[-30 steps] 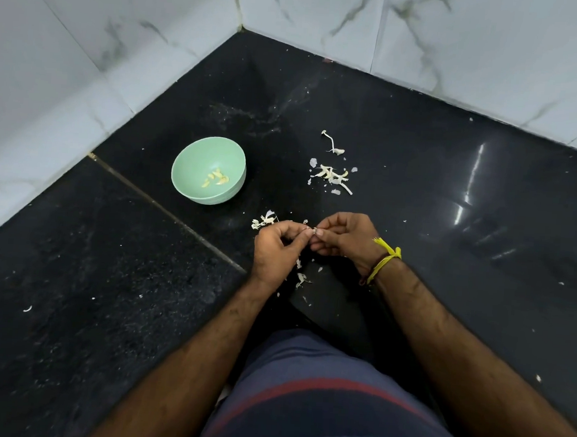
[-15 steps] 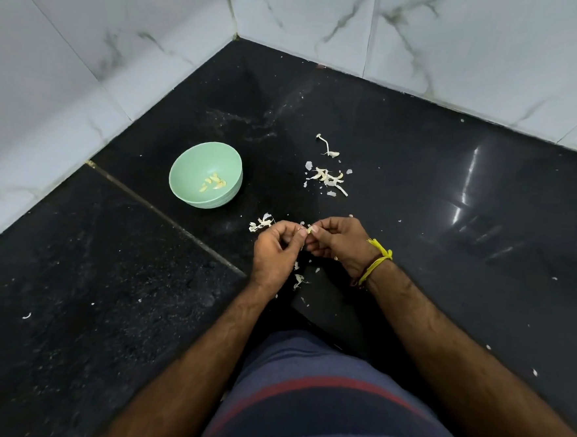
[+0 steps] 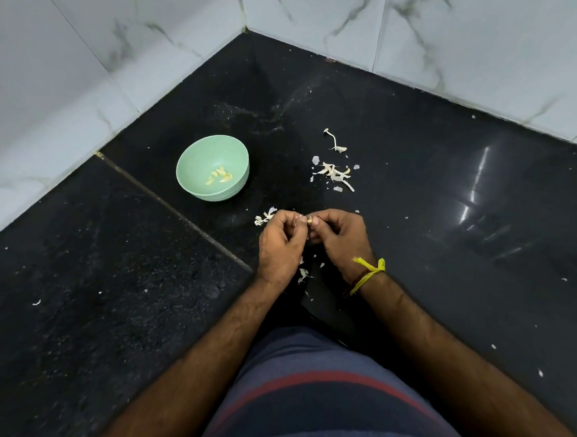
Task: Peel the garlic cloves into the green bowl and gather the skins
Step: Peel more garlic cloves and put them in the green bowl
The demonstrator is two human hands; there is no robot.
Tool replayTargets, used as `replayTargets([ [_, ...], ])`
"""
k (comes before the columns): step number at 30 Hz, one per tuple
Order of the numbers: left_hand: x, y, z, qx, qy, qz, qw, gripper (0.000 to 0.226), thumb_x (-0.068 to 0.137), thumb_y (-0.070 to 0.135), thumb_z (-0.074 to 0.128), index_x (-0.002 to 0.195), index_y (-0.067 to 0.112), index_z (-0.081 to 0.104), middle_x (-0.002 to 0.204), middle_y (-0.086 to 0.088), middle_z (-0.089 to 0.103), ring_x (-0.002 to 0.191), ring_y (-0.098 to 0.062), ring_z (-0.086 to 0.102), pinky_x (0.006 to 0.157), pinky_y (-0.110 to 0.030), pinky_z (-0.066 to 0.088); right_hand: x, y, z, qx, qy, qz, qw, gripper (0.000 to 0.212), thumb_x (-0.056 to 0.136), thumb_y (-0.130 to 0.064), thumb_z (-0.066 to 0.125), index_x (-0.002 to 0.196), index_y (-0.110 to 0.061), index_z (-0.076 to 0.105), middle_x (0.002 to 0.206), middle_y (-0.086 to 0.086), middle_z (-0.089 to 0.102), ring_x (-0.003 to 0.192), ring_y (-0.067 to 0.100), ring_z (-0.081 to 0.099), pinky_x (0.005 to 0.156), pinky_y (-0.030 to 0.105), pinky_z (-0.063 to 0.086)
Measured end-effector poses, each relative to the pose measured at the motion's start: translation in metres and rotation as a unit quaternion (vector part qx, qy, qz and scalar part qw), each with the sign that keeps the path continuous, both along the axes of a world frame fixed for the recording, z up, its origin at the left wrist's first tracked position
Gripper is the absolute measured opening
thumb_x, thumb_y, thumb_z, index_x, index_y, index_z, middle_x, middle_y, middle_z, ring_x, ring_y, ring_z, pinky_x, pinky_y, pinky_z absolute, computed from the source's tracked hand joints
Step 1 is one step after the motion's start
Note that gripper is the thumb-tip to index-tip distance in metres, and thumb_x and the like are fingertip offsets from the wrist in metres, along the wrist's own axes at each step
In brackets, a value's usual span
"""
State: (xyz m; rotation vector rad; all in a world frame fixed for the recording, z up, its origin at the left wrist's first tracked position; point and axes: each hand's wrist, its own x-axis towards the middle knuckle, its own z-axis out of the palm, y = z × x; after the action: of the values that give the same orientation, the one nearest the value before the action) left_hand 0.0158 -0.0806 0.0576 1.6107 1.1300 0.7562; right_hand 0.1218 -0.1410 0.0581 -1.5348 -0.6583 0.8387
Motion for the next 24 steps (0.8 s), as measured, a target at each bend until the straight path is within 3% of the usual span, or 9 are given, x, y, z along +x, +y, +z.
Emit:
replayTargets([
  [4,-0.001,0.002,0.003,0.039,0.032,0.003,0.999,0.013,0.097,0.019,0.064,0.092,0.007,0.067,0.085,-0.005,0.07,0.074,-0.01,0.063,0.067,-0.022,0.051,0.0,-0.003,0.002,0.02,0.024,0.012,0.999,0.014,0.095,-0.003,0.062,0.103,-0.002,0.074,0.089,0.011,0.076,0.086,0.031,0.073,0.079,0.04,0.061],
  [7,-0.003,0.004,0.002,0.06,0.053,0.003,0.997,0.014,0.096,0.022,0.064,0.092,0.009,0.067,0.088,-0.002,0.07,0.078,-0.016,0.065,0.07,-0.029,0.054,-0.002,-0.006,0.004,0.041,0.097,-0.005,0.994,0.016,0.091,0.003,0.065,0.106,0.003,0.07,0.095,0.017,0.075,0.091,0.035,0.072,0.083,0.046,0.06],
  [10,-0.004,0.002,0.004,0.079,0.062,0.003,0.995,0.015,0.093,0.024,0.063,0.092,0.01,0.067,0.091,-0.001,0.069,0.083,-0.015,0.064,0.077,-0.034,0.054,-0.003,-0.009,0.006,0.05,0.114,0.009,0.992,0.017,0.086,0.005,0.069,0.103,0.004,0.07,0.098,0.018,0.074,0.095,0.033,0.072,0.084,0.046,0.059],
  [16,-0.005,0.0,0.014,0.104,0.07,-0.01,0.992,0.01,0.093,0.021,0.066,0.092,0.011,0.067,0.091,0.005,0.065,0.082,-0.005,0.059,0.075,-0.023,0.05,-0.003,-0.01,0.007,0.077,0.15,0.005,0.986,0.017,0.086,0.002,0.07,0.103,0.007,0.069,0.098,0.022,0.073,0.096,0.042,0.07,0.086,0.052,0.058],
  [21,-0.009,-0.002,0.016,0.118,0.08,-0.038,0.989,0.008,0.091,0.02,0.069,0.091,0.012,0.067,0.091,0.006,0.064,0.083,-0.005,0.059,0.076,-0.025,0.051,-0.004,-0.008,0.007,0.076,0.149,-0.003,0.986,0.013,0.091,-0.001,0.066,0.101,0.007,0.069,0.095,0.024,0.072,0.088,0.035,0.071,0.08,0.046,0.06],
  [24,-0.01,-0.003,0.016,0.124,0.085,-0.056,0.987,0.015,0.089,0.028,0.064,0.089,0.013,0.067,0.089,0.003,0.065,0.083,-0.013,0.061,0.077,-0.033,0.052,-0.005,-0.007,0.01,0.091,0.195,-0.006,0.977,0.008,0.092,0.001,0.063,0.097,0.002,0.069,0.084,0.012,0.073,0.079,0.022,0.071,0.071,0.034,0.059],
])
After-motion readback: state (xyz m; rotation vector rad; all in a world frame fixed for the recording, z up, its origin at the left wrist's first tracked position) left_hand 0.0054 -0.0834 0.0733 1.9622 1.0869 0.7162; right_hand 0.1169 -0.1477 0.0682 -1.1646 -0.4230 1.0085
